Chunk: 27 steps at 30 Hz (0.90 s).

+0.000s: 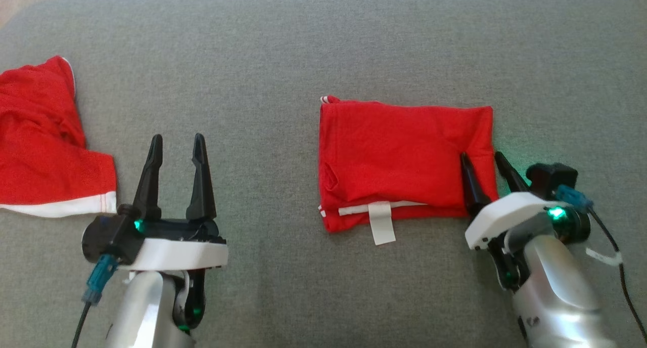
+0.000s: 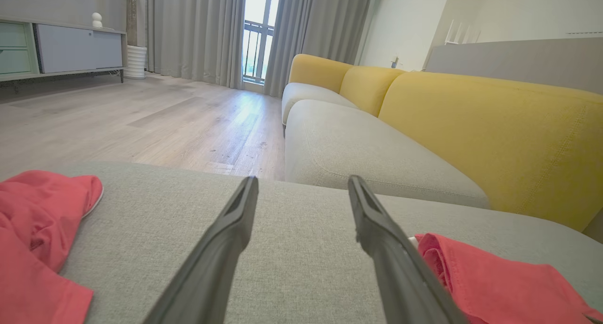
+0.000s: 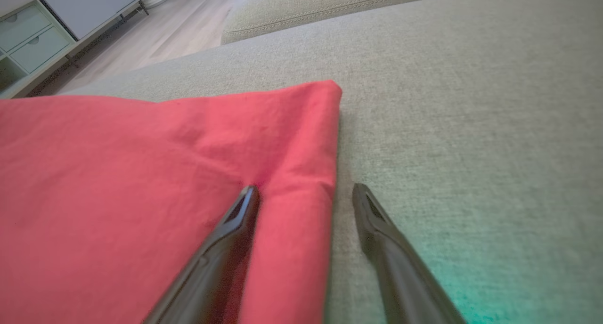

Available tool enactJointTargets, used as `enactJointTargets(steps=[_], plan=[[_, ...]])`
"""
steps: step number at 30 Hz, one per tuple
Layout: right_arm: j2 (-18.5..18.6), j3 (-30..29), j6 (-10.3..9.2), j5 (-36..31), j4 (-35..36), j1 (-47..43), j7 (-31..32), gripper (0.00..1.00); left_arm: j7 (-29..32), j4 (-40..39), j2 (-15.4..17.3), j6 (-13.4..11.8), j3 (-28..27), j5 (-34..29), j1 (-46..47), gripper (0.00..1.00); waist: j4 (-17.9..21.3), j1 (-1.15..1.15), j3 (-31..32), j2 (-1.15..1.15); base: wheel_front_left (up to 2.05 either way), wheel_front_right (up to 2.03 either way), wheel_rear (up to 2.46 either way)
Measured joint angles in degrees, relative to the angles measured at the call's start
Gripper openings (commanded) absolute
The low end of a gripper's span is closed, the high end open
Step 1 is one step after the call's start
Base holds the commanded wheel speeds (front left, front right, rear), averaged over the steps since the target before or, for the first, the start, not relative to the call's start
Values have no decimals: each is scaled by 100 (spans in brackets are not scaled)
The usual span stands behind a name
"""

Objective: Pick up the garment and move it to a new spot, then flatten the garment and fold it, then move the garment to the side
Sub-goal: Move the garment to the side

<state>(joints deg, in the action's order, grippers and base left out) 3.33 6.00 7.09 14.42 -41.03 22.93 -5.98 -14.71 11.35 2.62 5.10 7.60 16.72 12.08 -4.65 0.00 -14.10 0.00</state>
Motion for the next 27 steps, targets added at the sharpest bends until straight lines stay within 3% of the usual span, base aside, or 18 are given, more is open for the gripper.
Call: enactJointTargets(steps=[1, 2, 3, 4, 9, 15, 19, 27], plan=[[4, 22, 0, -36, -65, 62, -10, 100, 0, 0, 0, -2, -1, 0, 0, 100, 0, 0, -10, 0, 0, 0, 0], [5, 41, 1, -107, -130, 124, -18, 90, 0, 4, 0, -4, -4, 0, 0, 100, 10, 0, -13, 0, 0, 0, 0], [7, 65, 1, -146, -201, 177, -66, 40, 0, 15, 0, -4, -5, -1, -1, 100, 29, 0, -10, 0, 0, 0, 0], [5, 104, 1, -147, -259, 218, -100, 0, 0, 29, 0, -4, -9, -1, -1, 100, 54, 0, -6, 0, 0, 0, 0], [-23, 172, 1, -345, -380, 319, -253, 0, 0, 53, 0, -4, -19, -13, -1, 100, 186, 0, 10, 0, 0, 0, 0], [66, -24, 1, -1038, -385, 581, -309, 0, 0, 31, 0, -5, 13, -12, 0, 100, 391, 0, 67, 0, 0, 0, 0], [711, 102, 1, -1618, -210, 812, -246, 0, 0, -48, 0, -13, -2, -13, 2, 100, 523, 0, 38, 0, 0, 0, 0], [2149, -194, 1, -1388, -310, 1251, 96, 0, 0, -81, -2, 2, 0, -15, 184, 100, 573, 1, -266, 0, 0, 0, 0]])
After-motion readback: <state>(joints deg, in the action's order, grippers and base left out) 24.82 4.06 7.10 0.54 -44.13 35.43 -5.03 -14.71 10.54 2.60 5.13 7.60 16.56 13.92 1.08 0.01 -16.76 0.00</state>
